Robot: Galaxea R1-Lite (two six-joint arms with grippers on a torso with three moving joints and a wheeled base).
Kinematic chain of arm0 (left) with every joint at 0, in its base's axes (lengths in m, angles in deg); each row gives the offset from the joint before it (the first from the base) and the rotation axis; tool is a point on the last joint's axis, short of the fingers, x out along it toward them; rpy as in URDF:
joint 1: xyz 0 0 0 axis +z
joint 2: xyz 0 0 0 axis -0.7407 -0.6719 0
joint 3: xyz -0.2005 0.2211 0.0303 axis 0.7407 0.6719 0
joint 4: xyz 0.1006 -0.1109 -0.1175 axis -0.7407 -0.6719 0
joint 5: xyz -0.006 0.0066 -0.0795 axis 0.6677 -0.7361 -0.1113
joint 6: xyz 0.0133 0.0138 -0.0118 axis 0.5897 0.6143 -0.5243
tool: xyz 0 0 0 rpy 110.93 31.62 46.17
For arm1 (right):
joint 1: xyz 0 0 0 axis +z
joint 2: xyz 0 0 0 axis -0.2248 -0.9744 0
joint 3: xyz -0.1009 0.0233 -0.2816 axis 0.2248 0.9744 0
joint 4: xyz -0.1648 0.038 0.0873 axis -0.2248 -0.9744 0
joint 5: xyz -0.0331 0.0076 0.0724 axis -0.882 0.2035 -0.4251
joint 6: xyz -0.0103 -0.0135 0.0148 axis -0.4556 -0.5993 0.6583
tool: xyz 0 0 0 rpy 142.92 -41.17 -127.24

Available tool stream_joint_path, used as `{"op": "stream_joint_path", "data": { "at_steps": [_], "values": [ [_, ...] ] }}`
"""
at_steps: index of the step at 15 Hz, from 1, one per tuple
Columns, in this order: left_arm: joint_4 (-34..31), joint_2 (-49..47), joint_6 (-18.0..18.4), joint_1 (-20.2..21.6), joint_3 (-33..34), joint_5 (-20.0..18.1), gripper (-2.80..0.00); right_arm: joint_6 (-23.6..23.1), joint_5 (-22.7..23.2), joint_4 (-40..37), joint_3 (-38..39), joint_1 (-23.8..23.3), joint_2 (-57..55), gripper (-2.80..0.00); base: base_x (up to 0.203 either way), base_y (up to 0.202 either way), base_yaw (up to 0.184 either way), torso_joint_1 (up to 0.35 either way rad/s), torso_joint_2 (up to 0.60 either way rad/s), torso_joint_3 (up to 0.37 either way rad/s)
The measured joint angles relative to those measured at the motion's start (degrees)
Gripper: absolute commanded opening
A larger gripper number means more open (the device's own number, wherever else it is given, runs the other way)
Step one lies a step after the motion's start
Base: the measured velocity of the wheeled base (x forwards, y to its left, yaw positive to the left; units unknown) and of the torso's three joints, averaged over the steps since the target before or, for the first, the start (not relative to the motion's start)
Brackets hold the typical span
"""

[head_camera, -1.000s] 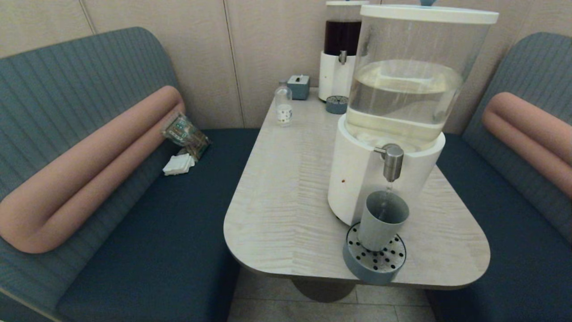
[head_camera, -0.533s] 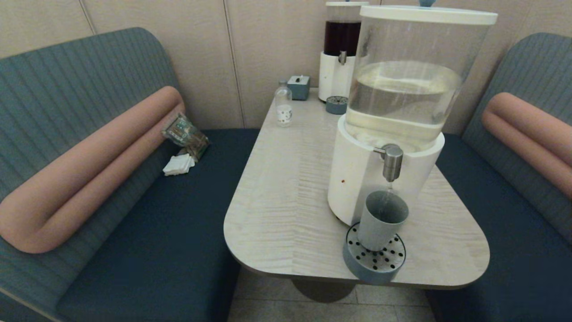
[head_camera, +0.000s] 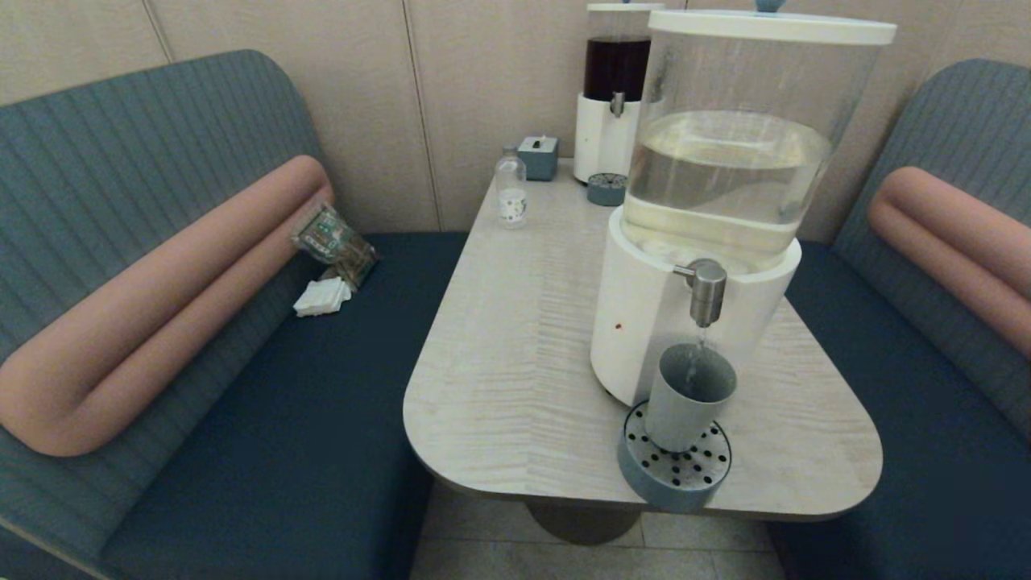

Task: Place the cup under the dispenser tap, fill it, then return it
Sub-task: Turn off the faucet

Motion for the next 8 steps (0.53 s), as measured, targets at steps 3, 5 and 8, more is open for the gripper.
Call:
{"op": "stream_joint_path", "data": {
  "at_steps": [3,5,8],
  "values": [
    [-0.01,0.0,0.0,0.0,0.0,-0.01,-2.8,-0.11,-3.66,0.34,3.14,2.81,0.98,-2.8,0.0,0.0,0.0,0.0,0.0,0.0],
    [0.0,0.0,0.0,0.0,0.0,0.01,-2.8,-0.08,-2.72,0.41,4.25,3.1,1.37,-2.8,0.0,0.0,0.0,0.0,0.0,0.0],
    [0.0,0.0,-0.02,0.0,0.0,0.0,-2.8,-0.61,-2.78,0.63,6.57,2.67,3.45,-2.8,0.0,0.0,0.0,0.0,0.0,0.0]
  ]
}}
